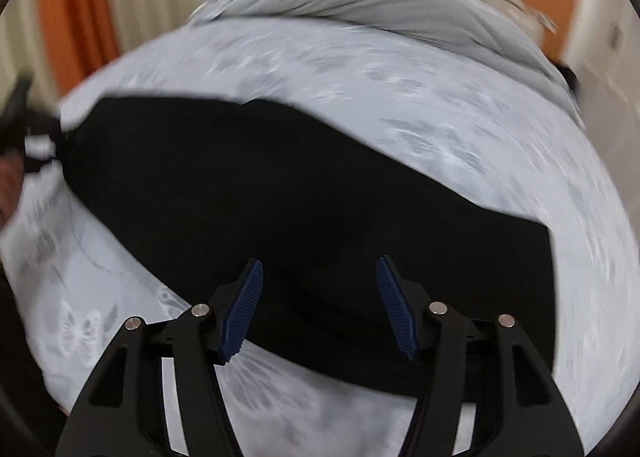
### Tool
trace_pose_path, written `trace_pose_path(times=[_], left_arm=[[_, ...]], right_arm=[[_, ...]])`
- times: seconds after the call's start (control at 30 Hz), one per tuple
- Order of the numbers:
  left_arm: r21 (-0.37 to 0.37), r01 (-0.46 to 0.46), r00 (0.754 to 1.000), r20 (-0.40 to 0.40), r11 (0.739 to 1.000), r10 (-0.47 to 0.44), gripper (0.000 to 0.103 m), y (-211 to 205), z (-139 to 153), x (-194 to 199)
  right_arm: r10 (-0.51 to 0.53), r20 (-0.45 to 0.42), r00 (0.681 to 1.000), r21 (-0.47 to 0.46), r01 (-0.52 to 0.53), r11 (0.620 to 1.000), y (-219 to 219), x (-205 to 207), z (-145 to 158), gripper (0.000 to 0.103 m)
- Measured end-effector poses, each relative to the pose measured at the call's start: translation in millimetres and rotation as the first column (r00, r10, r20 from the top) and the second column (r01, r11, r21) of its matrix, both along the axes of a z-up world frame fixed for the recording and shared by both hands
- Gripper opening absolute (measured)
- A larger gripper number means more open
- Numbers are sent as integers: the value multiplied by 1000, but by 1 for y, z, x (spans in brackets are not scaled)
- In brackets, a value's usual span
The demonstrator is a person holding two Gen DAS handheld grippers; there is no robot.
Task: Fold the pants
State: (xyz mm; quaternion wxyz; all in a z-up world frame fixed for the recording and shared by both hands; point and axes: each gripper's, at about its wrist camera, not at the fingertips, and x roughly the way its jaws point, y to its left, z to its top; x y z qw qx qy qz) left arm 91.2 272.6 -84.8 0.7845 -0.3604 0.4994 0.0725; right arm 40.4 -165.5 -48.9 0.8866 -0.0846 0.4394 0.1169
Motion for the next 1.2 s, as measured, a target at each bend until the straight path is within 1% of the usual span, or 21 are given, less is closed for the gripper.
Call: trace_pose_path(times=[0.07,0.13,0.2,0.3,0.37,0.4,0.47,0.5,0.57,0.6,0.63,0.7,0.77,0.8,0.83,0.87,0.9,0.97,1.07,1.13,1.2], left_arm=[[9,7,1000,0,1000,-7,27,0,0,0],[-2,10,1000,-4,1000,-10,29,3,-2,1],[-18,18,1000,-7,1000,-18,29,7,-3,0],[-32,37,999,-1,999,-37,29,11,-2,-4],[-45,40,999,1,998,-40,30,14,-3,-6],[-53,41,999,1,998,-41,30,15,-4,-7],[-48,47,999,1,998,-47,30,15,-4,-7],[-44,46,999,2,998,-46,30,14,-4,-7],[-24,50,999,1,998,-50,30,12,-3,-6],[-12,54,999,2,998,-54,30,10,-2,-6],[-6,57,998,3,998,-57,30,9,-1,-6],[0,60,998,15,998,-60,30,8,2,-5],[3,64,998,23,998,-64,30,6,4,-3],[9,65,997,28,998,-65,30,5,5,-3],[10,62,998,31,998,-63,30,5,6,-2],[9,58,998,34,998,-58,30,4,7,-2],[7,49,998,38,999,-49,30,4,8,-2],[-3,30,999,41,1000,-29,30,4,10,-2],[-15,-16,997,79,1000,17,30,4,18,-5],[32,-10,987,162,999,5,15,-9,36,-9],[119,30,966,252,992,-59,11,-31,61,-11]], right_arm=[[26,-33,999,-5,-26,1000,18,14,-12,57],[0,-50,999,-28,-2,1000,23,27,-23,26],[-33,-48,998,19,34,999,18,38,-19,15],[-116,60,991,149,106,983,7,43,23,14],[-110,139,984,255,72,964,4,42,53,14],[-68,150,986,305,19,952,11,44,60,14],[-1,106,994,317,-33,948,33,50,49,16],[38,43,998,293,-49,955,47,54,29,21],[74,-96,993,214,-53,976,64,66,-15,22],[73,-89,993,198,-54,979,64,64,-24,24],[73,-35,997,201,-65,978,60,58,-13,25],[56,-46,997,215,-45,976,50,58,11,26],[-27,64,998,286,8,958,20,45,48,57],[-87,105,991,281,54,958,4,39,59,85],[-178,150,973,256,135,957,-17,34,67,92],[-234,168,957,239,191,952,-30,30,69,92],[-289,152,945,212,254,944,-47,31,66,92],[-358,73,931,185,340,922,-66,41,55,91],[-452,-31,891,190,449,873,-95,40,42,91],[-474,-37,880,201,472,859,-106,32,43,91],[-480,-12,877,189,473,861,-109,27,49,91]])
